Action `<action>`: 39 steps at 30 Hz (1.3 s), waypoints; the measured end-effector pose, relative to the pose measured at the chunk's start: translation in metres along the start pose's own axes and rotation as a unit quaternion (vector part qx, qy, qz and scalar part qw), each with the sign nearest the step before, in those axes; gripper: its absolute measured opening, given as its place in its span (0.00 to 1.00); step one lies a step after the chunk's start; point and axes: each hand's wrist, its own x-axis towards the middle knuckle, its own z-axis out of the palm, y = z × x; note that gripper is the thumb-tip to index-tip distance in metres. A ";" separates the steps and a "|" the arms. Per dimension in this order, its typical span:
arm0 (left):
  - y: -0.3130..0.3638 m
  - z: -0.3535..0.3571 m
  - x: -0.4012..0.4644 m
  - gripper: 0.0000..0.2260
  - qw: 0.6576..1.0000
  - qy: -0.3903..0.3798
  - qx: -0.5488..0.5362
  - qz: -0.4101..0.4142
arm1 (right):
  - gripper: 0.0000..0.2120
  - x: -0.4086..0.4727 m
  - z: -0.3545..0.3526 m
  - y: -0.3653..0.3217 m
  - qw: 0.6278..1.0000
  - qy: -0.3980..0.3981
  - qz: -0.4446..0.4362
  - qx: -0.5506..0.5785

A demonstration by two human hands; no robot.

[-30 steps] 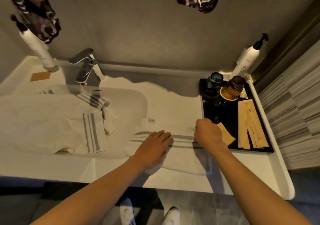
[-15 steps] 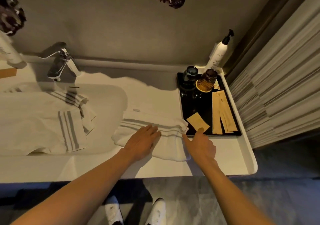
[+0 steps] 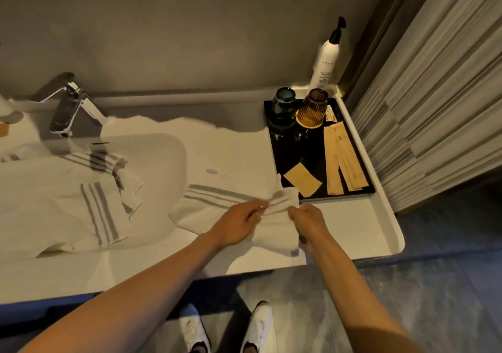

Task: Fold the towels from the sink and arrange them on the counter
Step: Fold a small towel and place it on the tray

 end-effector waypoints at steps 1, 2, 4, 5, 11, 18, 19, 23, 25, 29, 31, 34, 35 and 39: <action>0.003 0.001 -0.002 0.13 0.998 -0.026 -0.046 -0.023 | 0.03 0.002 -0.009 0.000 0.999 0.008 0.022 0.023; 0.009 0.001 -0.003 0.13 0.990 -0.054 -0.116 -0.065 | 0.03 0.003 -0.015 0.000 0.998 0.008 0.046 0.048; 0.023 0.000 -0.001 0.11 0.930 -0.127 -0.304 -0.159 | 0.05 0.001 -0.018 -0.003 0.995 -0.008 0.080 0.054; 0.025 0.001 0.000 0.11 0.896 -0.152 -0.374 -0.185 | 0.06 0.001 -0.020 -0.004 0.997 -0.005 0.071 0.011; -0.002 -0.042 -0.010 0.07 0.860 0.031 -0.429 -0.274 | 0.07 -0.019 -0.037 -0.038 0.973 0.095 -0.124 -0.169; -0.023 -0.060 -0.022 0.16 0.683 0.063 -0.661 -0.304 | 0.17 -0.040 0.072 -0.062 0.888 0.004 -0.244 -0.390; -0.020 -0.063 -0.027 0.17 0.690 0.071 -0.650 -0.310 | 0.16 -0.042 0.091 -0.054 0.877 -0.031 -0.247 -0.410; -0.031 -0.065 -0.035 0.11 0.825 0.130 -0.457 -0.306 | 0.15 -0.044 0.117 -0.020 0.896 -0.192 -0.226 -0.331; -0.043 -0.055 -0.042 0.16 0.934 0.231 -0.159 -0.221 | 0.12 -0.037 0.100 -0.005 0.912 -0.091 -0.293 -0.273; -0.039 -0.024 -0.055 0.17 0.952 0.165 0.214 0.146 | 0.09 -0.025 0.074 0.032 0.842 0.109 -0.399 -0.347; -0.051 -0.011 -0.053 0.23 0.951 0.038 0.276 0.131 | 0.16 -0.020 0.073 0.053 0.799 0.119 -0.381 -0.450; -0.066 -0.010 -0.054 0.26 0.939 -0.008 0.334 0.075 | 0.25 -0.016 0.066 0.066 0.810 0.125 -0.333 -0.467; -0.064 -0.012 -0.054 0.26 0.937 -0.014 0.342 0.062 | 0.29 -0.016 0.064 0.064 0.848 0.125 -0.294 -0.422; -0.024 -0.014 -0.026 0.20 0.937 0.069 0.308 0.151 | 0.24 -0.012 0.064 0.052 0.922 0.076 -0.171 -0.340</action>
